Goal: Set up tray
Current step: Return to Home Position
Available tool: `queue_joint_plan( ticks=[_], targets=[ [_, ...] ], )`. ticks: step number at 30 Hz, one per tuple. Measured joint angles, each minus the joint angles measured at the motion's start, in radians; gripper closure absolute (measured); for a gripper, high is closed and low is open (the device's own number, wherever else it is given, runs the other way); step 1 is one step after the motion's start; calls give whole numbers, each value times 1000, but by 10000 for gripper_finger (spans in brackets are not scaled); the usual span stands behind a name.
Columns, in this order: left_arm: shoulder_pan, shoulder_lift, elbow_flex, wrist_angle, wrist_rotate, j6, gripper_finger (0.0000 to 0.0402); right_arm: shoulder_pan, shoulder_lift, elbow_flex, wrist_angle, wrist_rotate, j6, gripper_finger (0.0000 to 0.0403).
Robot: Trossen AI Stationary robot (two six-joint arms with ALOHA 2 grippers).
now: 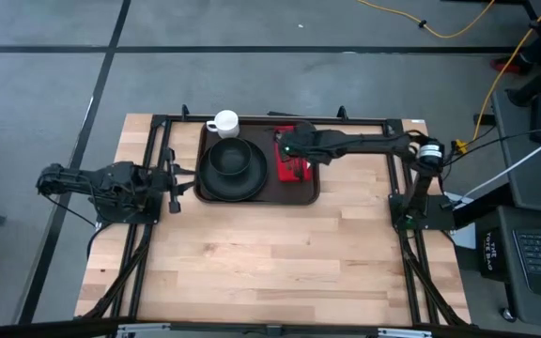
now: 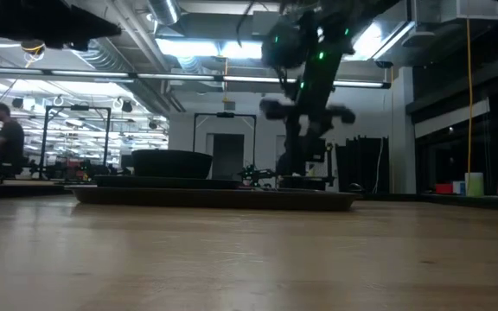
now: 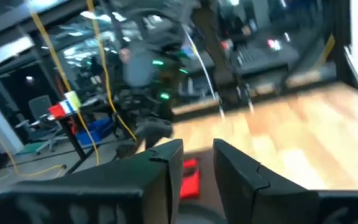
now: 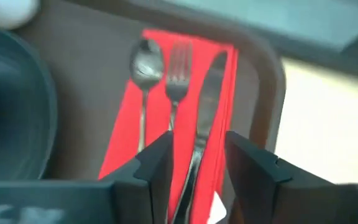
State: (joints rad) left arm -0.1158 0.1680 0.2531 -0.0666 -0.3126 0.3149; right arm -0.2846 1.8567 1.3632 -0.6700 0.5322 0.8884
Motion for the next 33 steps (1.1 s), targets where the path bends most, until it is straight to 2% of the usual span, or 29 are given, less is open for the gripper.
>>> queue_joint_plan(
  ticks=[3,6,10,12,15,18,22,28,33],
  targets=[
    [0,-36,3,13,-9,-49,333,56,-46,0,-19,122,-66,271],
    [0,-81,3,-28,12,-83,359,120,-89,0,-62,240,-100,314],
    [0,-132,-5,-84,93,-114,396,210,-119,-21,-95,339,-112,388],
    [0,-157,-24,-84,140,-141,397,258,-124,-49,-103,382,-109,392],
    [0,-167,-65,-69,179,-171,400,324,-131,-98,-96,397,-106,391],
    [0,-167,-116,13,206,-135,400,386,-136,-148,-68,401,-108,397],
    [0,-168,-187,95,246,-129,400,449,-152,-228,41,402,-118,397],
    [0,-168,-229,124,255,-144,399,511,-225,-414,342,399,-221,399],
    [1,-166,-245,149,282,-137,398,526,-324,-573,613,357,-360,399]
  ],
)
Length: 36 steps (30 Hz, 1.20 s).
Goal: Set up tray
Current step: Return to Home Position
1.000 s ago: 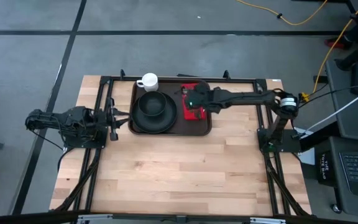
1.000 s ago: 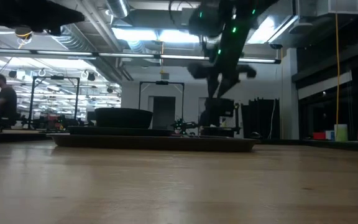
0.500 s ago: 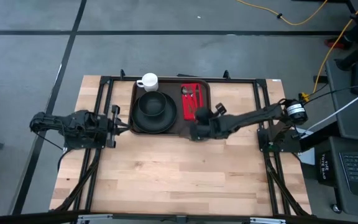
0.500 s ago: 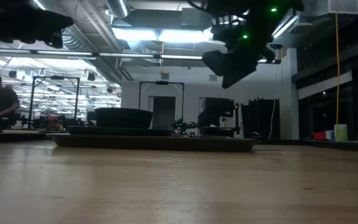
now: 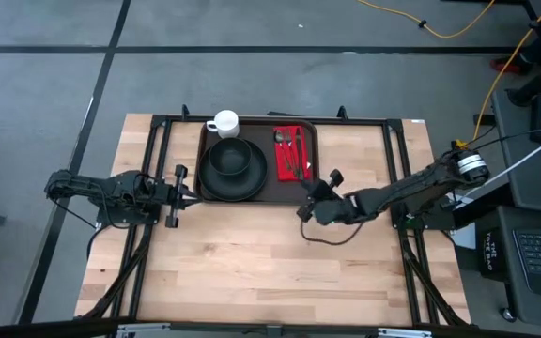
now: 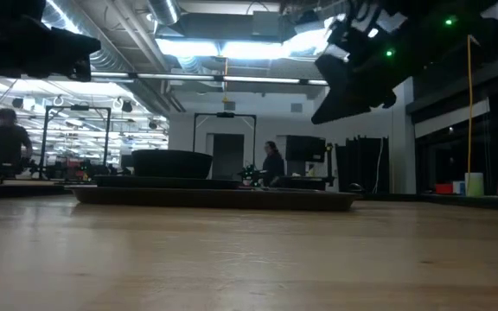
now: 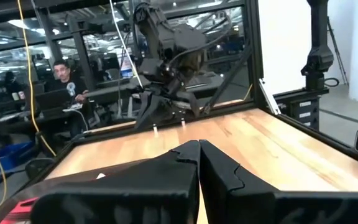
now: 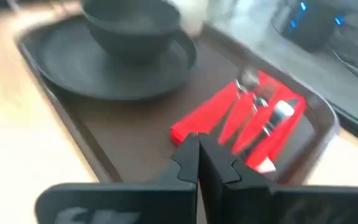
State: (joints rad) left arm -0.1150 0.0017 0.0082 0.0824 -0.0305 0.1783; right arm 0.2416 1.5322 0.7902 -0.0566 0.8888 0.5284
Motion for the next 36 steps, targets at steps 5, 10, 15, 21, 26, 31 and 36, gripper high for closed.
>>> queue_joint_plan(
  ticks=[5,10,15,21,26,31,36],
  targets=[
    [1,4,0,10,-4,0,398,-1,-74,-151,330,-25,-202,398],
    [40,3,0,12,-34,-35,398,-25,-103,-299,672,-103,-359,399],
    [135,7,0,11,-2,-61,400,-81,-103,-413,908,-219,-407,399],
    [257,7,0,12,68,-83,400,-138,-102,-456,996,-269,-467,399],
    [335,7,0,4,76,-88,399,-198,-111,-457,1034,-492,-543,399],
    [375,7,0,-11,76,-87,400,-280,-201,-502,1035,-687,-575,399],
    [386,7,0,-20,78,-88,398,-337,-363,-627,1035,-744,-544,399]
  ],
)
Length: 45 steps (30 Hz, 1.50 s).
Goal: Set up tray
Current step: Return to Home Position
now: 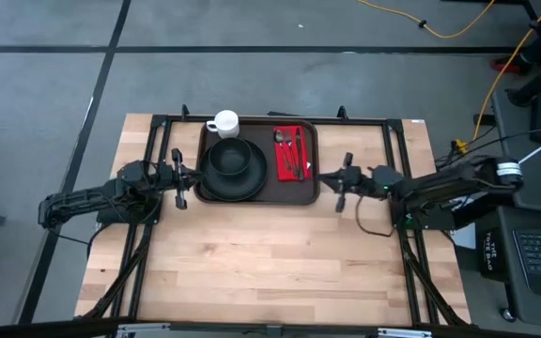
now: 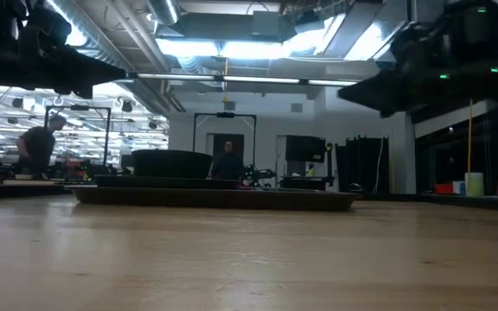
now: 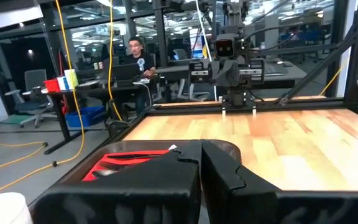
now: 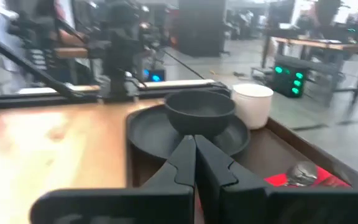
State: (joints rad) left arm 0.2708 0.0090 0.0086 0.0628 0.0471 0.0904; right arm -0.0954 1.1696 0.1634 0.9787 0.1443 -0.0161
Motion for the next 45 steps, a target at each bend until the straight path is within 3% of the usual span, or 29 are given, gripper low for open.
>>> queue_joint_plan(
  ticks=[7,16,20,29,40,45],
  targets=[
    [0,0,0,0,0,0,400,-7,-245,-152,-1,-43,8,399],
    [0,0,0,-3,-25,1,400,-7,-420,-157,-106,-96,-45,391],
    [0,0,0,-7,-34,-16,399,-7,-450,-157,-107,-103,-47,391],
    [0,0,0,-14,-109,-17,396,-7,-453,-157,-143,-226,-140,389],
    [0,0,0,-14,-108,-17,399,-7,-452,-157,-208,-225,211,364],
    [0,0,0,-14,-107,-17,396,-7,-452,-157,-205,-226,171,366]
  ],
)
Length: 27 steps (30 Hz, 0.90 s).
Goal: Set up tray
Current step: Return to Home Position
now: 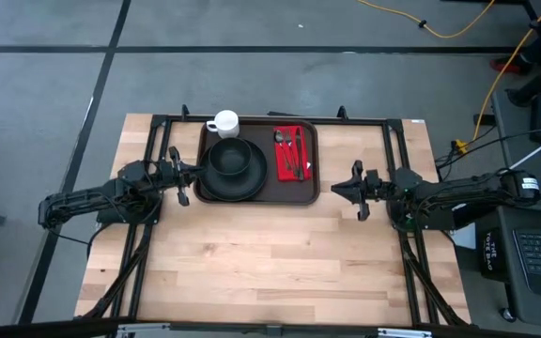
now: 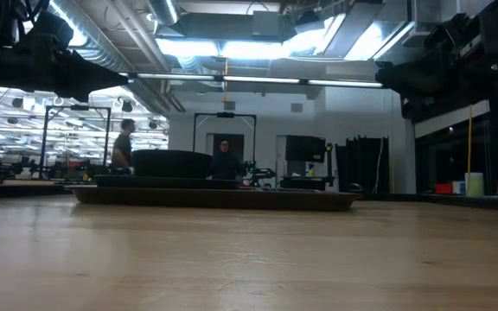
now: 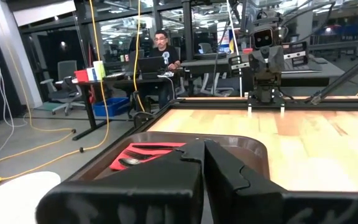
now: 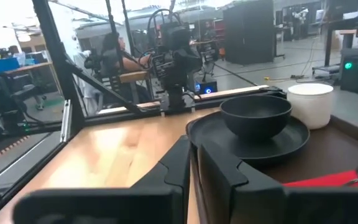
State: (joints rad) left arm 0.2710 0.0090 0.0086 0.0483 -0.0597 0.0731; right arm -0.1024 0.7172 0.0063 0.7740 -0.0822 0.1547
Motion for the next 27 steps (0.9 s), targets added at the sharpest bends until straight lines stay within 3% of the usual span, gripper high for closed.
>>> queue_joint_plan(
  ticks=[6,10,27],
  targets=[
    [0,0,0,0,0,0,400,25,0,0,-6,-16,1,364],
    [0,0,0,0,0,0,397,64,-41,0,-122,-39,-46,364],
    [0,0,0,0,1,0,397,177,-638,0,-689,-60,-117,364]
  ],
)
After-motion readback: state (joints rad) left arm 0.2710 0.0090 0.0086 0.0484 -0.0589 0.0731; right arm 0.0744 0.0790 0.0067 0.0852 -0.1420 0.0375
